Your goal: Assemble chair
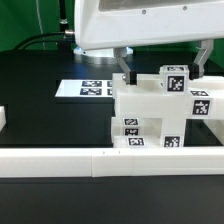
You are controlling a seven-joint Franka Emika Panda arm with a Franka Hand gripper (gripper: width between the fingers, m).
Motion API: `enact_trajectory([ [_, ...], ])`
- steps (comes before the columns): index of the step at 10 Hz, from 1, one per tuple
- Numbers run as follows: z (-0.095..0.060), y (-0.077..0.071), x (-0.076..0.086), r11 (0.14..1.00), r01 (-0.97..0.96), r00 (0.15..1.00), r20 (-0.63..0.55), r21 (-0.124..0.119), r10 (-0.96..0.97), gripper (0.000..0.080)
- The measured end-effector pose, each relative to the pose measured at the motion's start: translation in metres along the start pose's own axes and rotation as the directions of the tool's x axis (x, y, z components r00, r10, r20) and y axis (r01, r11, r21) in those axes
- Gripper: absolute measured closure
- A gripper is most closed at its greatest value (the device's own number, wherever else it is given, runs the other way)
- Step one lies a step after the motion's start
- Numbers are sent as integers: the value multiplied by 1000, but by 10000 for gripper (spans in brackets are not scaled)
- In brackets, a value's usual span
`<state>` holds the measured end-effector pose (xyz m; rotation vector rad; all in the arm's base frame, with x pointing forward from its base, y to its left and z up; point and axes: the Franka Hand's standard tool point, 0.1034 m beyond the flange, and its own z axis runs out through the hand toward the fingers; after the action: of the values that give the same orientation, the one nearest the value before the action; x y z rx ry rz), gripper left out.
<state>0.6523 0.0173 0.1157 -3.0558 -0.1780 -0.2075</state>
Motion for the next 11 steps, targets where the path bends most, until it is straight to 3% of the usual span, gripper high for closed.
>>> enact_trajectory([
  [2,0,3,-1,998,66,998,4,0,-66,151],
  [5,0,-8,0,980,199,980,14,-16,-199,151],
  [9,0,-12,-1,999,33,999,14,-14,-32,151],
  [11,1,-12,-3,1000,0,1000,23,-12,1,408],
])
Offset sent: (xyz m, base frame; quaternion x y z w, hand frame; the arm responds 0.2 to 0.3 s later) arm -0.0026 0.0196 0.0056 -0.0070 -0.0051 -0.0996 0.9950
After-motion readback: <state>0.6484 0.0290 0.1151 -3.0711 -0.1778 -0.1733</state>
